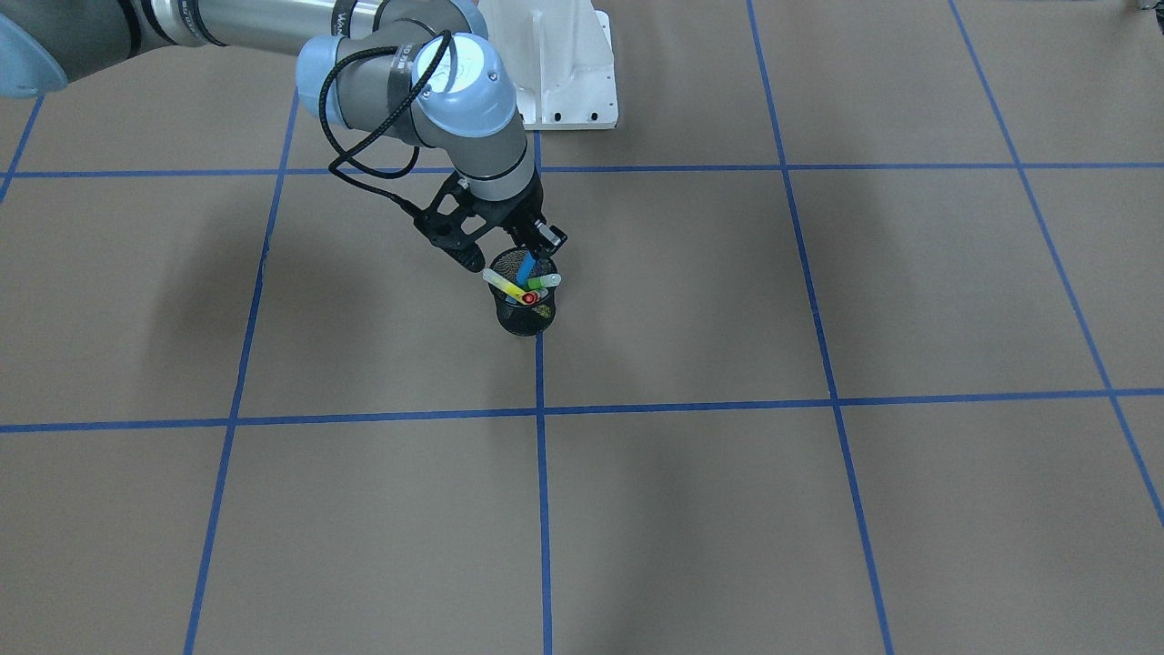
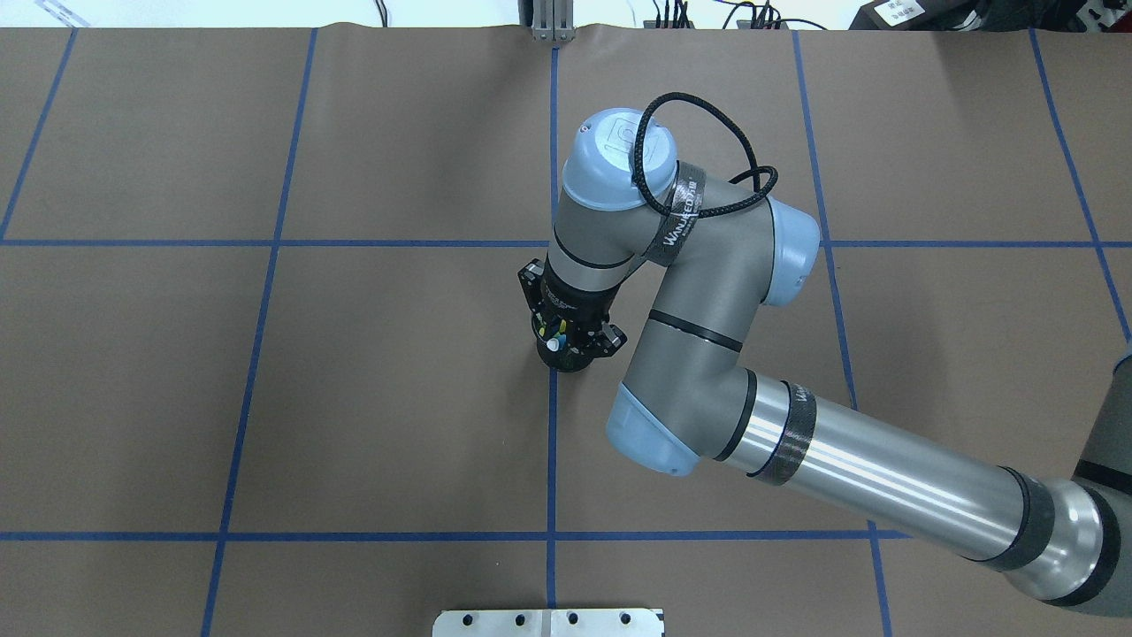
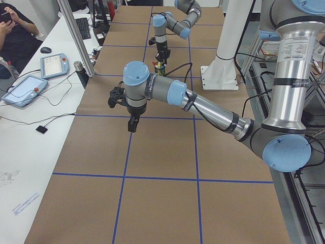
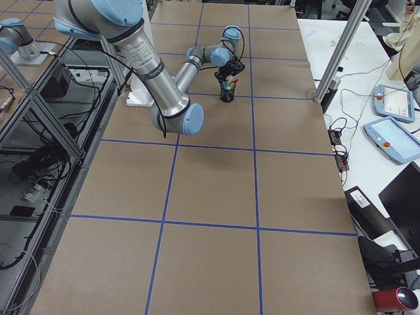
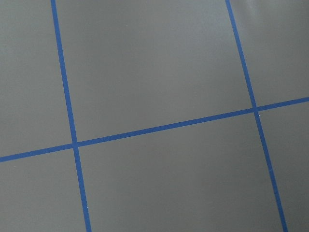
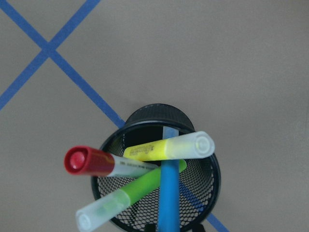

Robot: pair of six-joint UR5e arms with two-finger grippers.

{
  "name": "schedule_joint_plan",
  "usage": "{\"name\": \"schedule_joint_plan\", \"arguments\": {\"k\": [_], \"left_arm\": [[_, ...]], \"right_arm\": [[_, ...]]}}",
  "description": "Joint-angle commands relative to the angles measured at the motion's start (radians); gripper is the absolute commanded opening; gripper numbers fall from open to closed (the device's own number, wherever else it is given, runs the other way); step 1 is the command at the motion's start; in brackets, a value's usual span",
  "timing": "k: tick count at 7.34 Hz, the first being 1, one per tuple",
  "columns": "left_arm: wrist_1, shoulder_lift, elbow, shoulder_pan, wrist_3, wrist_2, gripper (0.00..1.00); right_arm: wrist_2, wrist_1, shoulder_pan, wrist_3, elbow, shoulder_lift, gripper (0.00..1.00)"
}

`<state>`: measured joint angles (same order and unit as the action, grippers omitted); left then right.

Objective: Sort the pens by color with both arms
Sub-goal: 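Lower the right gripper onto the blue marker in the cup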

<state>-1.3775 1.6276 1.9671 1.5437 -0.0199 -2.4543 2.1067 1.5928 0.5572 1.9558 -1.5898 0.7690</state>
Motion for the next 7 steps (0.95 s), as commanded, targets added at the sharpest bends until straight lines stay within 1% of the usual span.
{"name": "schedule_joint_plan", "arguments": {"k": [1, 2, 3, 4, 5, 6, 7], "left_arm": [[0.000, 0.000, -0.001, 0.000, 0.000, 0.000, 1.00], [0.000, 0.000, -0.001, 0.000, 0.000, 0.000, 1.00], [0.000, 0.000, -0.001, 0.000, 0.000, 0.000, 1.00], [0.000, 0.000, -0.002, 0.000, 0.000, 0.000, 1.00], [0.000, 0.000, -0.002, 0.000, 0.000, 0.000, 1.00], [0.000, 0.000, -0.002, 0.000, 0.000, 0.000, 1.00], [0.000, 0.000, -0.002, 0.000, 0.000, 0.000, 1.00]], "right_arm": [[-0.001, 0.001, 0.000, 0.000, -0.001, 0.003, 0.35], [-0.001, 0.001, 0.000, 0.001, -0.001, 0.003, 0.34], [-0.001, 0.001, 0.000, 0.002, -0.001, 0.003, 0.31], [-0.001, 0.001, 0.000, 0.002, -0.001, 0.001, 0.24], [-0.001, 0.001, 0.000, 0.002, -0.002, 0.003, 0.22], [-0.001, 0.001, 0.000, 0.002, -0.002, 0.003, 0.17], [-0.001, 0.001, 0.000, 0.002, -0.006, 0.003, 0.16]]}}
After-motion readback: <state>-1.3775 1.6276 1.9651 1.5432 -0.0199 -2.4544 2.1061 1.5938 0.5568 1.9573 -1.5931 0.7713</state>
